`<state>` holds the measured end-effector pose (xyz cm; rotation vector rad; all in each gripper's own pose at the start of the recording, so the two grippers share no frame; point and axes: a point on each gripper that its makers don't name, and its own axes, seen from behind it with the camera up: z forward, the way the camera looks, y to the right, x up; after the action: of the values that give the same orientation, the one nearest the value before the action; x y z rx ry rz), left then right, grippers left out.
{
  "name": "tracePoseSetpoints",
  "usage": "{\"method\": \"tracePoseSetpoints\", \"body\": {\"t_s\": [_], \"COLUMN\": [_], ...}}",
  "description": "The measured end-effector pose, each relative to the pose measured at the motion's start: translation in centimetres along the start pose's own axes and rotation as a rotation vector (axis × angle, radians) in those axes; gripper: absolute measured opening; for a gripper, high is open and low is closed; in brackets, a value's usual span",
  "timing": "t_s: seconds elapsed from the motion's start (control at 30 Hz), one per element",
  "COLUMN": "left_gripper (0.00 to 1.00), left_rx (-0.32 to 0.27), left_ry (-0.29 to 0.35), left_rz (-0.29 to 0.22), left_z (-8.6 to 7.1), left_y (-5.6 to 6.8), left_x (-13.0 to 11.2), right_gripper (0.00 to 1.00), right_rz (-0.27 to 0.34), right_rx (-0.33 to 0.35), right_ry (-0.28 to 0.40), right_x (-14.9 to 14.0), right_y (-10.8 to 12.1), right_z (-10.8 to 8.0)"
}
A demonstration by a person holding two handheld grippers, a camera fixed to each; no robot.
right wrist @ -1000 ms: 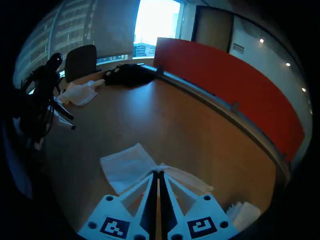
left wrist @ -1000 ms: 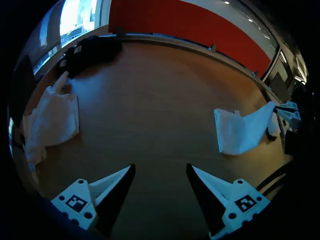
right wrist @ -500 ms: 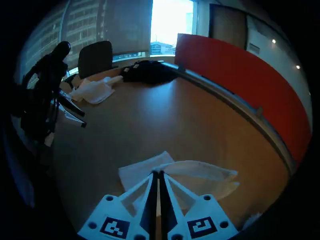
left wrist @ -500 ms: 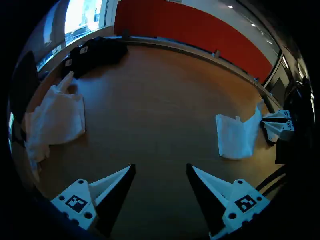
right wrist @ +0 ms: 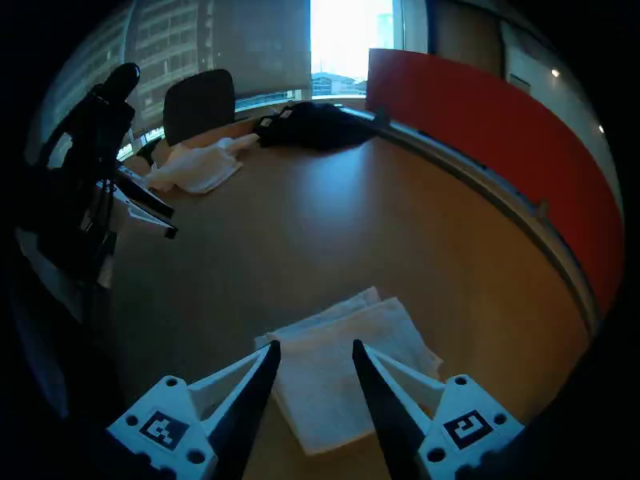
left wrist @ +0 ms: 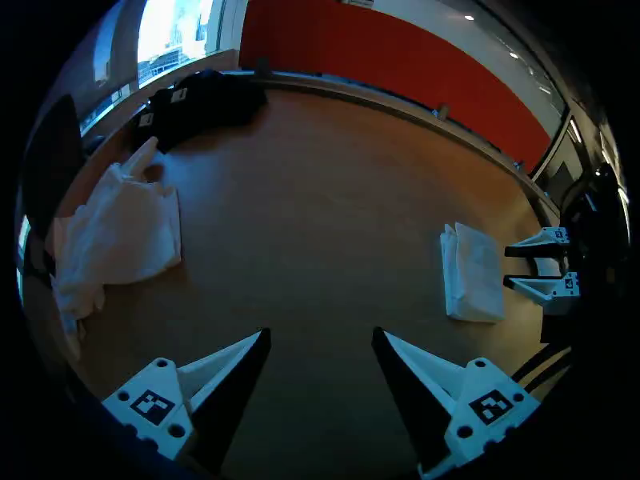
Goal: Fold towel
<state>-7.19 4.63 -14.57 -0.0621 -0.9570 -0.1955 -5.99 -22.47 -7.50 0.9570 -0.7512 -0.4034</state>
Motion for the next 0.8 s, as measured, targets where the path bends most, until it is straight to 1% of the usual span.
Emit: {"method": "tracePoseSetpoints", "body": {"t_s": [0.27, 0.4, 0.8], "left_gripper": [0.94, 0.94, 0.94], "left_rx": [-0.006, -0.007, -0.009], "left_ry": [0.002, 0.004, 0.000], "left_rz": [0.007, 0.009, 0.018], "left_z": [0.2, 0.3, 0.4], "left_y": [0.3, 0.5, 0.8], "left_x": [0.4, 0.6, 0.5], "right_gripper": [0.70, 0.70, 0.70], "right_rz": [0.014, 0.022, 0.065], "right_rx": [-0.012, -0.018, -0.042], "right_ry": [0.000, -0.009, -0.058], "right_x": [-0.4, -1.1, -4.9], "right_y": [0.7, 0.8, 0.5], "right_z": [-0.3, -0.6, -1.7]}}
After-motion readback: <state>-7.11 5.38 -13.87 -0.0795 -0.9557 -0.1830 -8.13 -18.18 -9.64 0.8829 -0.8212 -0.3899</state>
